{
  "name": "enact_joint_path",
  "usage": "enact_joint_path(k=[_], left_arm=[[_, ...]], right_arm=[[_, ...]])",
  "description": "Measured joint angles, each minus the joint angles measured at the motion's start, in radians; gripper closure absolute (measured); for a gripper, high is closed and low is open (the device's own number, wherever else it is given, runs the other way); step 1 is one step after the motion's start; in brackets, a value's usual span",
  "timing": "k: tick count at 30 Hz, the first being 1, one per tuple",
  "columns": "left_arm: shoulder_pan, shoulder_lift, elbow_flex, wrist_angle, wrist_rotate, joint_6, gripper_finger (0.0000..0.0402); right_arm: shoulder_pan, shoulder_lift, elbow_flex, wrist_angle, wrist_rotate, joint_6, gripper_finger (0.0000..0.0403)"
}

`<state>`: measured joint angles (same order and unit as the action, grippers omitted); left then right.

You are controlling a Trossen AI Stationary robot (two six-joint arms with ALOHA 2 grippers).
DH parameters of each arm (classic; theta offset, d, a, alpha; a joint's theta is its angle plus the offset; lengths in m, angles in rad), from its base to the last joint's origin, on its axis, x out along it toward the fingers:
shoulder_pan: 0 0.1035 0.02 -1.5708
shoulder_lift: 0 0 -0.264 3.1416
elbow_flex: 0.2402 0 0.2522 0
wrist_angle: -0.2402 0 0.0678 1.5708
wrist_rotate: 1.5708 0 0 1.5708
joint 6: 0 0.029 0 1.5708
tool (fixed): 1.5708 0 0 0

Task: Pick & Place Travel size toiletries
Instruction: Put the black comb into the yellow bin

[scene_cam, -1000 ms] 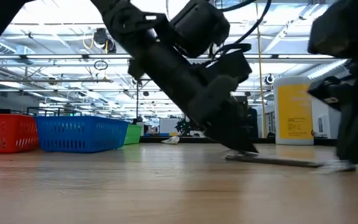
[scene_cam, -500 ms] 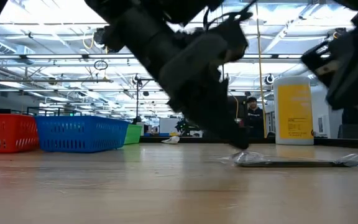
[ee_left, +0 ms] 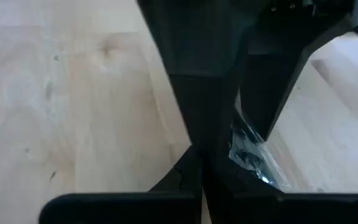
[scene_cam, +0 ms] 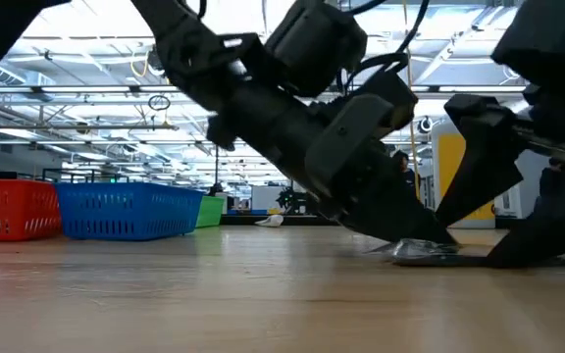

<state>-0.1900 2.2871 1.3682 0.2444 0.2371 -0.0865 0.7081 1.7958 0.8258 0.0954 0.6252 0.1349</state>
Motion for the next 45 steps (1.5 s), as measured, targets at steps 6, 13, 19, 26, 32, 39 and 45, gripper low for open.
enact_joint_path(k=[6, 13, 19, 26, 32, 39, 45], left_arm=[[0.001, 0.017, 0.003, -0.004, 0.014, -0.001, 0.0399], [0.0, 0.02, 0.003, -0.027, 0.014, -0.002, 0.0399], [0.0, 0.02, 0.002, -0.036, 0.013, 0.001, 0.0397], [0.0, 0.02, 0.001, -0.037, 0.013, 0.002, 0.0391], [-0.001, 0.02, 0.0, -0.036, 0.013, 0.001, 0.0397], [-0.001, -0.003, -0.002, -0.058, 0.014, -0.005, 0.0382], [0.005, -0.142, -0.011, -0.31, -0.04, 0.038, 0.0384]], right_arm=[[0.003, 0.034, 0.004, -0.002, 0.031, -0.09, 0.0189], [0.034, 0.031, 0.003, -0.036, 0.132, -0.096, 0.0192], [0.052, 0.028, 0.001, -0.041, 0.169, -0.04, 0.0193], [0.052, 0.029, 0.0, -0.036, 0.178, -0.015, 0.0193], [0.033, 0.026, 0.001, -0.047, 0.083, 0.05, 0.023], [0.021, 0.027, 0.002, -0.083, 0.051, 0.113, 0.0373], [0.025, 0.026, 0.001, -0.065, 0.042, 0.138, 0.0381]])
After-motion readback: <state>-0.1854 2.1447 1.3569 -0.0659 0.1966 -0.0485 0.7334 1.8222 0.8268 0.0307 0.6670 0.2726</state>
